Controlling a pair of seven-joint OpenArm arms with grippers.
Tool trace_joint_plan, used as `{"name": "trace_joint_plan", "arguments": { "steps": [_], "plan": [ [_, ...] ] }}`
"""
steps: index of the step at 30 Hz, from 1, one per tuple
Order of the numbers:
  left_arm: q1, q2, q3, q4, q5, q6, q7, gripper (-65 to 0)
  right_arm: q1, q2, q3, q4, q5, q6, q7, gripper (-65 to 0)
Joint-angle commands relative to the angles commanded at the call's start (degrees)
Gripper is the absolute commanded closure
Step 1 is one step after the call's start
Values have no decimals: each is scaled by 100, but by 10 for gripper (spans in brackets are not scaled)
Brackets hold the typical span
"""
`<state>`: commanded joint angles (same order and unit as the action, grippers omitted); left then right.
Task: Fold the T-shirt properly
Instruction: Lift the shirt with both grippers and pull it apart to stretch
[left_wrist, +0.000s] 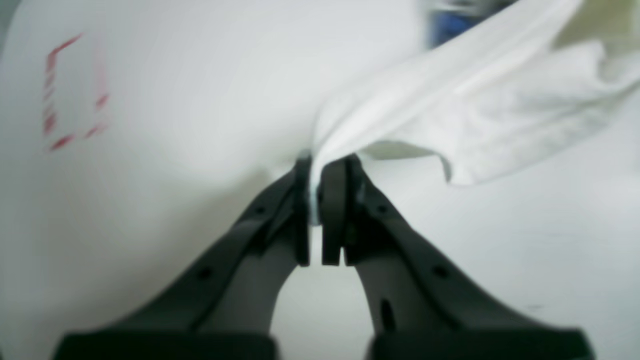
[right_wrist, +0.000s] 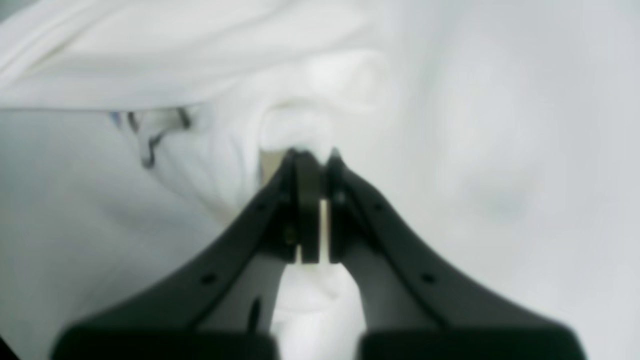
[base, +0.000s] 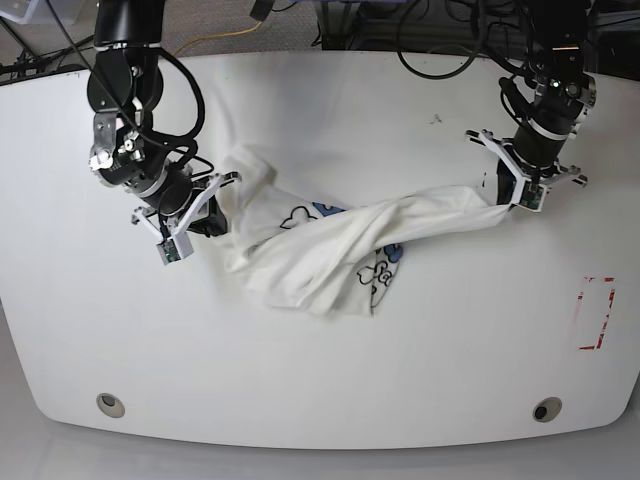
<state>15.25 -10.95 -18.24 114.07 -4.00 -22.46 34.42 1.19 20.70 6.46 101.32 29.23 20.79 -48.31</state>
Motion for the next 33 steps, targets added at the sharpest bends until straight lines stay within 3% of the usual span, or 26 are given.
{"name": "trace_joint_plan", "arguments": {
  "steps": [18, 25, 33],
  "plan": [
    [-2857, -53, -202, 0, 0, 0, 2426, 0, 3086, 721, -26, -2145, -53, 53, -26, 0],
    [-3727, -229, -202, -9, 0, 0, 2576, 0, 4360, 976, -35, -2752, -53, 53, -35, 0],
    [-4545, -510, -211, -35, 18, 0, 2787, 0, 5319, 1187, -35, -2769, -44, 62, -211, 0]
  ]
}}
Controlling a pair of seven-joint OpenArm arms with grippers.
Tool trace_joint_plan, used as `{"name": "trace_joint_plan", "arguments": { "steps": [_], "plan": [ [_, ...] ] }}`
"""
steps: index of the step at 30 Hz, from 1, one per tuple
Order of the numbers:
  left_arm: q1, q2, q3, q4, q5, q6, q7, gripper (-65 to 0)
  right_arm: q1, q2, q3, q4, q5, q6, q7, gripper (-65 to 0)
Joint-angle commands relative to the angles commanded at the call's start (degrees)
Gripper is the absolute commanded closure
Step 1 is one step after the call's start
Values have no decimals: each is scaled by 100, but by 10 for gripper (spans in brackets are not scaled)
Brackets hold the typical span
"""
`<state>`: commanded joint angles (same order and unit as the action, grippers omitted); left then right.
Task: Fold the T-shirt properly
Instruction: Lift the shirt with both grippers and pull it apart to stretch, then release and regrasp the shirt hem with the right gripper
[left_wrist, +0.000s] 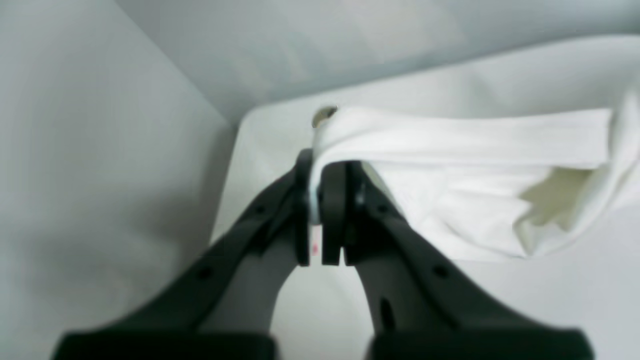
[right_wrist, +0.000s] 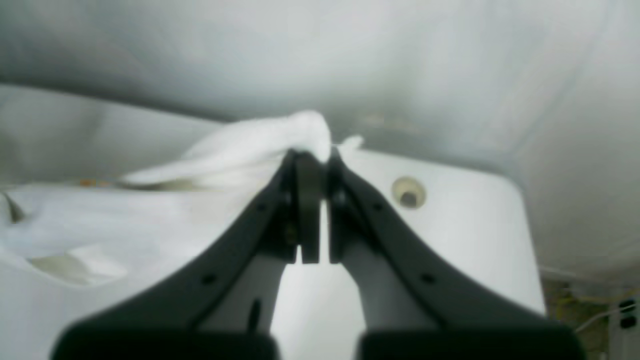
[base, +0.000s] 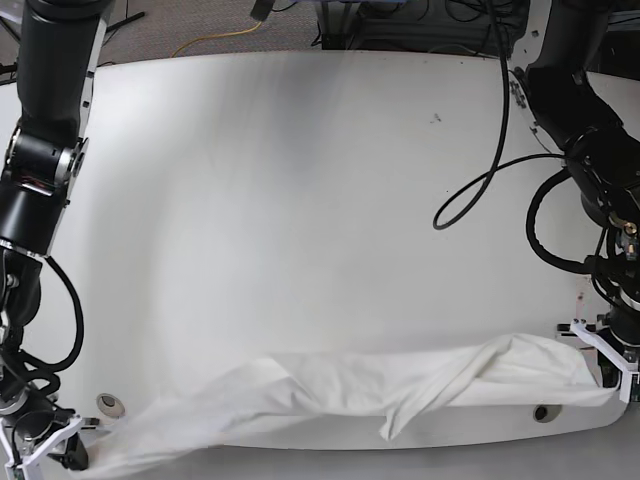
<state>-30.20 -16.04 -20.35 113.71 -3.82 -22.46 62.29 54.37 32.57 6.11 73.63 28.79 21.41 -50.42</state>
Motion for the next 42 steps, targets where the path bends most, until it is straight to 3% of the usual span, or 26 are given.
{"name": "trace_joint_plan", "arguments": {
  "steps": [8, 14, 18, 20, 25, 31, 42],
  "plan": [
    [132, -149, -413, -9, -18, -9, 35, 0, 114, 211, 26, -26, -9, 0, -88, 0],
    [905, -123, -510, -9, -26, -9, 0, 0, -756, 229, 79, 0, 44, 0, -88, 0],
    [1521, -88, -668, -9, -35, -26, -44, 0, -1538, 141, 615, 9, 44, 9, -79, 0],
    [1829, 44, -809, -18, -26, -202, -220, 0, -1952, 9, 835, 9, 44, 9, -79, 0],
    [2681, 97, -1020, -18, -18, -484, -536, 0, -2884, -202, 1292, 9, 44, 299, -149, 0],
    [3455, 97, -1029, -18, -26, -484, -932, 0, -3675, -501, 1925, 193, 44, 598, -519, 0],
    [4097, 97, -1196, -26, -18, -492, -993, 0, -4993, -765, 2101, 985, 44, 624, -756, 0]
  ]
}}
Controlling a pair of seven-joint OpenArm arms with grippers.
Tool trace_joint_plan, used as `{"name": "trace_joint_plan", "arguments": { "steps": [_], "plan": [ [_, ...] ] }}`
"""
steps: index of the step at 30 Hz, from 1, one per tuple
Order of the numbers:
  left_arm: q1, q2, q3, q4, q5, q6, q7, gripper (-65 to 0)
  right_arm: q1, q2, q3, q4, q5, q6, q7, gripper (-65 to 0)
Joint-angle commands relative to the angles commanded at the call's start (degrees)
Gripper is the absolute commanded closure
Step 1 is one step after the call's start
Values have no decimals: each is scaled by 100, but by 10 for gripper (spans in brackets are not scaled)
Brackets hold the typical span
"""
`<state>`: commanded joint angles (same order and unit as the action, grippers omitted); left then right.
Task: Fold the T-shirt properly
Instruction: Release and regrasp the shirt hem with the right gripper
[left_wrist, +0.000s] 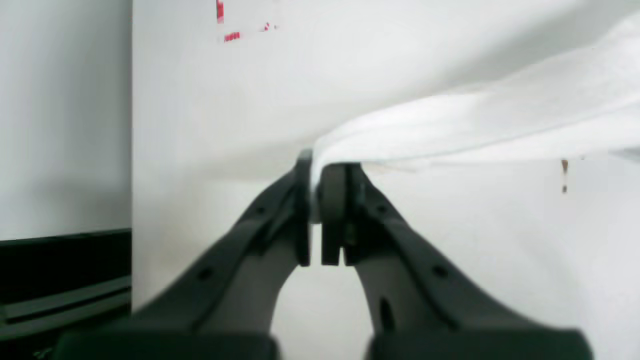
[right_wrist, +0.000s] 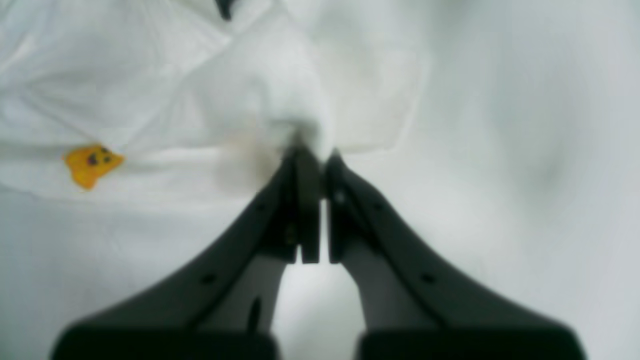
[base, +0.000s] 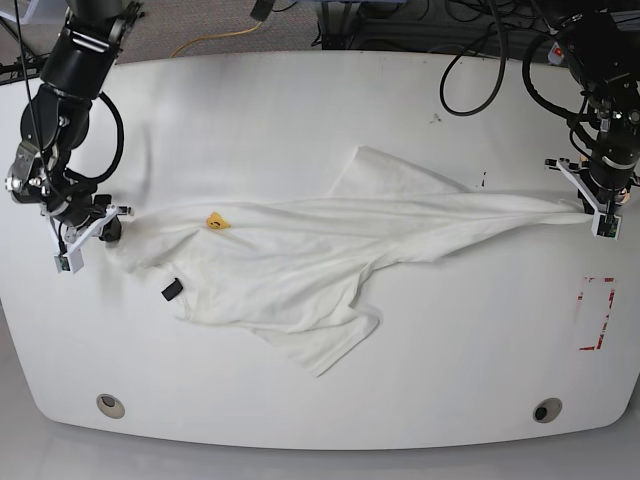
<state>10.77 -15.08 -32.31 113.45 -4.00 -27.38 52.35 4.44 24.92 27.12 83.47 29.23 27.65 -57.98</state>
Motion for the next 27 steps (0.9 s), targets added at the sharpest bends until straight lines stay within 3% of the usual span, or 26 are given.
{"name": "trace_joint_plan", "arguments": {
  "steps": [3, 8, 17, 21, 24, 27],
  "plan": [
    [70, 0, -158, -9, -9, -18, 0, 0, -308, -35, 229, 114, 0, 0, 0, 0],
    [202, 0, -202, -202, 35, -308, 0, 0, -651, -35, 308, 149, 0, 9, 0, 0],
    [237, 9, -527, -580, 0, -325, 0, 0, -976, -132, 440, 158, 9, 9, 0, 0],
    [237, 0, -527, -703, 18, -325, 0, 0, -976, -316, 615, 510, 9, 9, -9, -128],
    [237, 0, -527, -738, 26, -325, 0, 0, -985, -457, 615, 949, 9, 9, -9, -328],
    [237, 0, -527, -747, 18, -325, 0, 0, -941, -589, 615, 1213, 0, 0, -9, -480]
  ]
}}
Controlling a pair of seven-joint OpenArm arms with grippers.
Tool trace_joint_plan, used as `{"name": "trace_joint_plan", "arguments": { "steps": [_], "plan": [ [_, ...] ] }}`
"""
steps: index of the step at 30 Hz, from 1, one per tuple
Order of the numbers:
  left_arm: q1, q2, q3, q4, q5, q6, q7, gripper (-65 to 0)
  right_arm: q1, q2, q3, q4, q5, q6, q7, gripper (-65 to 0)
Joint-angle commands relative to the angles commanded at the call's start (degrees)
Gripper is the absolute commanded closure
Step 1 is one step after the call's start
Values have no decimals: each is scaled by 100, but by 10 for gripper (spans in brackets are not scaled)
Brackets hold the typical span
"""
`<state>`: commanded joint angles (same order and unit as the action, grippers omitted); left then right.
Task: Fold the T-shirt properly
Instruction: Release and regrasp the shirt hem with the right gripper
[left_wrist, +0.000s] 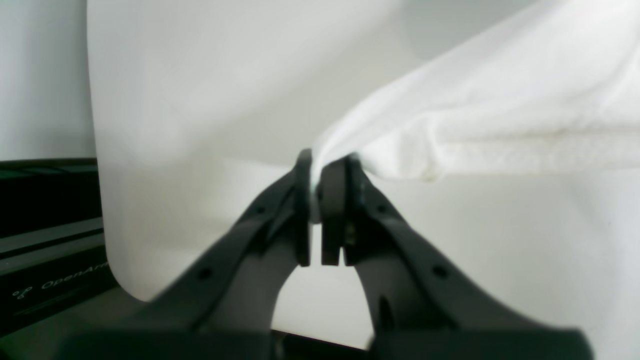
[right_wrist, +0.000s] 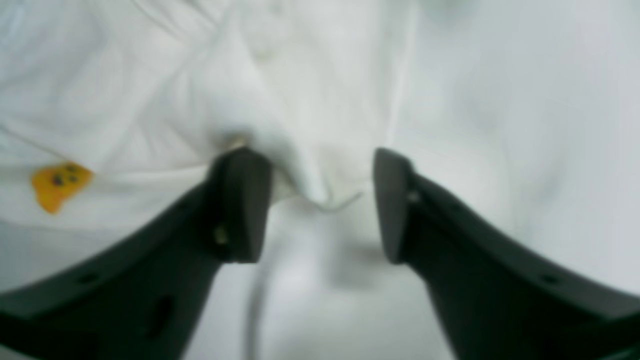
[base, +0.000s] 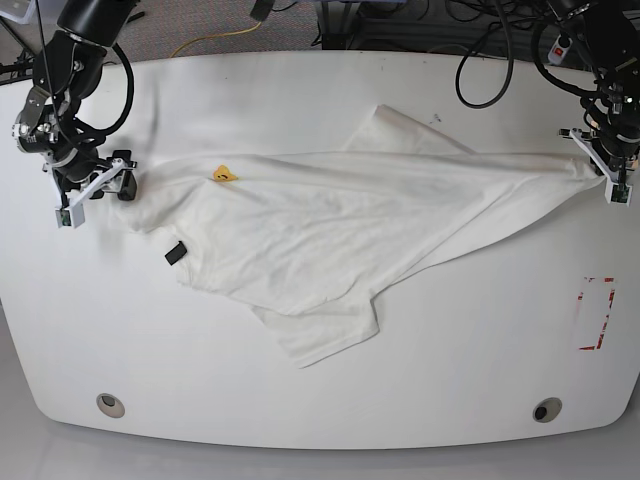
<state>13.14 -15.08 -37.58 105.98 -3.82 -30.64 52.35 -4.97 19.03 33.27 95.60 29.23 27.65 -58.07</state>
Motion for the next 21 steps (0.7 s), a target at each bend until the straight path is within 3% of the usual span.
{"name": "trace_joint_plan", "arguments": {
  "steps": [3, 9, 12, 15, 21],
  "plan": [
    [0, 0, 0, -97, 0, 0, 0, 0, 141, -44, -35, 70, 0, 0, 0, -552],
    [-18, -9, -114, -431, -26, -9, 0, 0, 624, -53, -44, 35, -44, 0, 0, -555],
    [-26, 0, -246, -527, -26, -316, 0, 0, 888, -53, -97, -105, -44, 0, 0, -555],
    [-44, 0, -281, -598, -26, -571, 0, 0, 1327, -18, -536, -642, -53, -18, 35, -555],
    [-97, 0, -290, -598, 0, -633, 0, 0, 2048, -26, -1037, -1732, -53, -9, 334, -555]
  ]
}}
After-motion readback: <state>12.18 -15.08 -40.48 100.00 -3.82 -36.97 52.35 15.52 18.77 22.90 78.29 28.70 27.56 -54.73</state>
